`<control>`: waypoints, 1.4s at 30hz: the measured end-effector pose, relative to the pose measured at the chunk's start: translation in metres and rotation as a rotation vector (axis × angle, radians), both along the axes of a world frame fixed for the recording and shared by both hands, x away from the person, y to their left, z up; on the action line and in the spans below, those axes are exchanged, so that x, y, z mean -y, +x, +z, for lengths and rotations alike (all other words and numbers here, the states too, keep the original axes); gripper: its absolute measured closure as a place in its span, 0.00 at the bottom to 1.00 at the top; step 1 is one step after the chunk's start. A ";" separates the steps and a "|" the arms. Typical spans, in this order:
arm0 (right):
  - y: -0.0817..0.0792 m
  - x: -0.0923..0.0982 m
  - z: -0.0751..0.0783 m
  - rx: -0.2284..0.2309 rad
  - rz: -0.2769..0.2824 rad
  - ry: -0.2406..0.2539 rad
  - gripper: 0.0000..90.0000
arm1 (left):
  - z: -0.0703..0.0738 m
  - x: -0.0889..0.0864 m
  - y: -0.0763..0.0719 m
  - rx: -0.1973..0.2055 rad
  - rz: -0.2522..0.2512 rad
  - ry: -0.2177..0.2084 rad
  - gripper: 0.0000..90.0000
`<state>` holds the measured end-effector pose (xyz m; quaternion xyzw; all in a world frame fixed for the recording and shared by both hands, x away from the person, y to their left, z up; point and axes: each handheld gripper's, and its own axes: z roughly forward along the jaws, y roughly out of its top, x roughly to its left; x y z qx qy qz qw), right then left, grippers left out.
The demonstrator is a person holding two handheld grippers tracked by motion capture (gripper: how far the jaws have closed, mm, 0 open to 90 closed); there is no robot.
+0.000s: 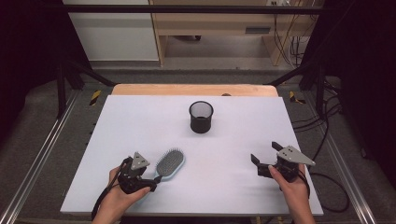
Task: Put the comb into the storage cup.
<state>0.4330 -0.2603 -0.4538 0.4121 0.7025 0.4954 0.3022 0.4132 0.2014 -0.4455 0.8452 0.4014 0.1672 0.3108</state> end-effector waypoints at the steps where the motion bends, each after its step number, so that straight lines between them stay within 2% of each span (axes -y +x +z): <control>1: 0.000 0.000 0.000 0.001 0.001 -0.002 0.07 | -0.002 0.001 0.000 -0.010 0.005 -0.001 0.17; 4: 0.000 -0.001 0.000 -0.001 0.003 -0.006 0.07 | -0.006 0.001 0.000 -0.013 0.008 -0.004 0.09; 9: 0.000 -0.002 -0.001 -0.004 0.007 -0.018 0.07 | -0.011 0.002 0.000 -0.026 0.003 0.007 0.11; 11: 0.000 -0.002 -0.001 -0.002 0.007 -0.020 0.07 | -0.012 0.004 -0.002 -0.037 -0.018 0.001 0.18; 13: 0.000 -0.002 -0.001 -0.005 0.008 -0.021 0.07 | -0.014 0.007 -0.003 -0.048 -0.042 0.013 0.23; 18: 0.000 -0.004 -0.001 -0.005 0.012 -0.028 0.07 | -0.018 0.009 -0.004 -0.074 -0.048 0.027 0.32; 20: 0.000 -0.004 -0.001 -0.006 0.014 -0.034 0.07 | -0.019 0.009 -0.003 -0.080 -0.057 0.033 0.39; 22: 0.001 -0.004 -0.001 -0.006 0.014 -0.040 0.07 | -0.020 0.008 -0.003 -0.090 -0.052 0.035 0.42; 28: 0.000 -0.004 -0.001 -0.008 0.014 -0.041 0.07 | -0.020 0.007 0.000 -0.097 -0.046 0.044 0.52; 33: 0.001 -0.005 -0.001 -0.006 0.016 -0.047 0.07 | -0.018 0.012 -0.001 -0.090 -0.067 0.066 0.61; 42: 0.001 -0.006 -0.001 -0.007 0.018 -0.050 0.07 | -0.018 0.016 -0.002 -0.093 -0.088 0.075 0.72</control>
